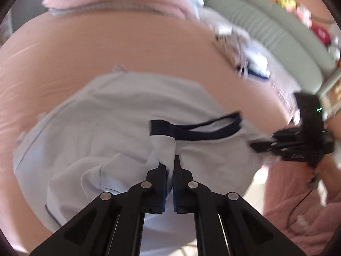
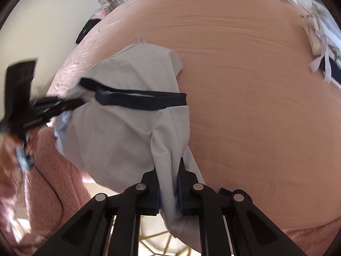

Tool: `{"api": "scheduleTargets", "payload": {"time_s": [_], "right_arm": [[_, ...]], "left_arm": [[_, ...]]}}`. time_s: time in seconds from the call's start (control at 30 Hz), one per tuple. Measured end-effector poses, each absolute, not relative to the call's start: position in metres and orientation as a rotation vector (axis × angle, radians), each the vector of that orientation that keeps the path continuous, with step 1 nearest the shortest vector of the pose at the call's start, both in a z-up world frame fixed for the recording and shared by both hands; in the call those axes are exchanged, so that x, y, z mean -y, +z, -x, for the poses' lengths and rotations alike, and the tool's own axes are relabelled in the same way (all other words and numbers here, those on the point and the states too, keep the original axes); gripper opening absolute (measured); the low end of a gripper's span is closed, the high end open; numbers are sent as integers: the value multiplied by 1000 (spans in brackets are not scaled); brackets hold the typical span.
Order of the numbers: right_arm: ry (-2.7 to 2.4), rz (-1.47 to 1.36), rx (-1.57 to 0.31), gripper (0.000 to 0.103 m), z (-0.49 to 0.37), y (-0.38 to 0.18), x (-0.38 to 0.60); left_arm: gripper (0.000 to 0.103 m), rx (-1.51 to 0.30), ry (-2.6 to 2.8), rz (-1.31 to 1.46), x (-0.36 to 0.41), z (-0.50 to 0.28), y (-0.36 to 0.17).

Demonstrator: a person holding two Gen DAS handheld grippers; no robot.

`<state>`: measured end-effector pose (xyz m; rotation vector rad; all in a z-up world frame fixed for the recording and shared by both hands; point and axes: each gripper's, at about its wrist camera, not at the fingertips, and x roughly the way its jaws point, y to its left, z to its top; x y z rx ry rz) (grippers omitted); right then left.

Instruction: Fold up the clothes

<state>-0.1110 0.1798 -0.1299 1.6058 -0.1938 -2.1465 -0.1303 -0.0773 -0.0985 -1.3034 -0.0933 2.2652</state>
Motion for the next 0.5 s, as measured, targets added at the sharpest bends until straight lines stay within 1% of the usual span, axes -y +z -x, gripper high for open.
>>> {"api": "scheduleTargets", "payload": {"time_s": [0.07,0.13,0.23,0.33,0.4,0.5], "right_arm": [[-2093,-1568,384,8,123,-124,-195],[-2121,-1522,474,7,141,-105,-210],[-2259,-1348,384,7,167,-41,-216],[-2401,-1159,262,7,176,27,-210],[-2462,-1051,260,6,173,60,-212],[-2546,-877,272,6,162,107,-216]], "left_arm": [[3,170,2349,1190,93,125,-64],[3,164,2407,1085,102,132,-18],[3,120,2430,909,98,143,50],[3,64,2492,779,89,143,97],[3,61,2533,688,87,138,119],[3,108,2569,574,88,127,147]]}}
